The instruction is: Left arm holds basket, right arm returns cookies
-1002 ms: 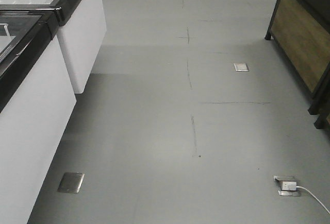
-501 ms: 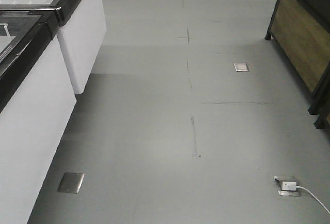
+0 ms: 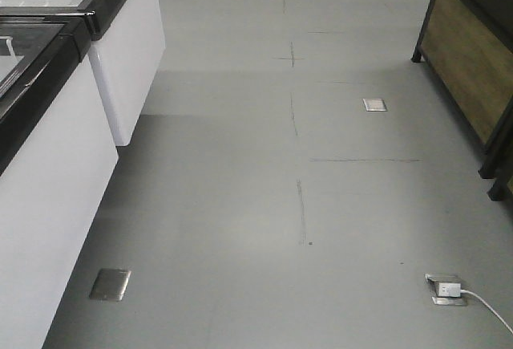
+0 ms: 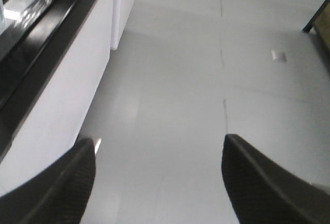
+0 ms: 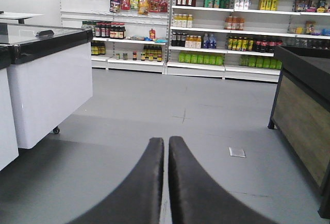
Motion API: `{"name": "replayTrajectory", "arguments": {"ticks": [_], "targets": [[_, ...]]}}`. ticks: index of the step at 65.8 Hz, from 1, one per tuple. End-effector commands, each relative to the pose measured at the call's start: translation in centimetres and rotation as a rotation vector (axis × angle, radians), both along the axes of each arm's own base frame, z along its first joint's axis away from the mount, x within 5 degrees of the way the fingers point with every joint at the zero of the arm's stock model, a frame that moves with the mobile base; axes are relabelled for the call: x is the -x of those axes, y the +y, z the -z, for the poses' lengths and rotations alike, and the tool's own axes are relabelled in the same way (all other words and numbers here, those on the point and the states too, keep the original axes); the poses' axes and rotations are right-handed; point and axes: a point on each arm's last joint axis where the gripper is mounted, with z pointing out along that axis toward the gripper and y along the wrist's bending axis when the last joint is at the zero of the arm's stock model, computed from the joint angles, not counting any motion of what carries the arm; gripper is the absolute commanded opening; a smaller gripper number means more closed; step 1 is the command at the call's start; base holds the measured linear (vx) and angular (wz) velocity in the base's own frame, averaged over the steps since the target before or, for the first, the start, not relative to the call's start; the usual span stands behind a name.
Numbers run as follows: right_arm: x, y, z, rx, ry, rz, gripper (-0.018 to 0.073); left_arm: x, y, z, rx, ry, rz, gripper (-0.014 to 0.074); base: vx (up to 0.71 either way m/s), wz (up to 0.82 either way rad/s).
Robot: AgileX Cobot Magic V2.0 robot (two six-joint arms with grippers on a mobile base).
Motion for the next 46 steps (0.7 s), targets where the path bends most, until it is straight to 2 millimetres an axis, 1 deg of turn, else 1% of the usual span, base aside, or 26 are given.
{"name": "replayTrajectory", "arguments": {"ticks": [1,4,5,11,18,19,24,26,29,33,36,37,40,46], "targets": [[0.0,0.0,-0.1,0.006,-0.071,0.006,-0.0010,-2.8,0.1,-1.2,0.041,0.071,-0.031,0.0502,0.00,0.00],[0.0,0.0,-0.1,0.006,-0.071,0.006,-0.0010,-4.2,0.1,-1.3,0.067,0.139,-0.048,0.0502,0.00,0.00],[0.0,0.0,-0.1,0.006,-0.071,0.006,-0.0010,-4.7,0.2,-1.7,0.071,0.145,-0.051,0.0502,0.00,0.00],[0.0,0.0,-0.1,0.006,-0.071,0.006,-0.0010,-6.8,0.1,-2.7,0.093,0.215,-0.055,0.0502,0.00,0.00],[0.0,0.0,-0.1,0.006,-0.071,0.006,-0.0010,-8.4,0.4,-5.3,0.105,0.205,-0.063,0.0498,0.00,0.00],[0.0,0.0,-0.1,0.006,-0.071,0.006,-0.0010,-8.6,0.6,-6.0,0.105,0.191,-0.072,0.0496,0.00,0.00],[0.0,0.0,-0.1,0.006,-0.071,0.006,-0.0010,-8.9,1.7,-7.9,0.123,0.176,-0.117,0.0480,0.00,0.00],[0.0,0.0,-0.1,0.006,-0.071,0.006,-0.0010,-8.9,2.6,-8.9,0.132,0.158,-0.146,0.0474,0.00,0.00],[0.0,0.0,-0.1,0.006,-0.071,0.006,-0.0010,-8.8,3.4,-9.8,0.145,0.149,-0.166,0.0463,0.00,0.00],[0.0,0.0,-0.1,0.006,-0.071,0.006,-0.0010,-8.5,5.2,-11.2,0.180,0.123,-0.207,0.0447,0.00,0.00],[0.0,0.0,-0.1,0.006,-0.071,0.006,-0.0010,-8.2,6.3,-12.0,0.207,0.097,-0.224,0.0437,0.00,0.00],[0.0,0.0,-0.1,0.006,-0.071,0.006,-0.0010,-8.0,7.0,-12.2,0.221,0.088,-0.244,0.0435,0.00,0.00],[0.0,0.0,-0.1,0.006,-0.071,0.006,-0.0010,-7.7,8.0,-13.1,0.273,0.052,-0.256,0.0429,0.00,0.00],[0.0,0.0,-0.1,0.006,-0.071,0.006,-0.0010,-7.0,10.5,-13.9,0.359,-0.011,-0.293,0.0430,0.00,0.00]]}}
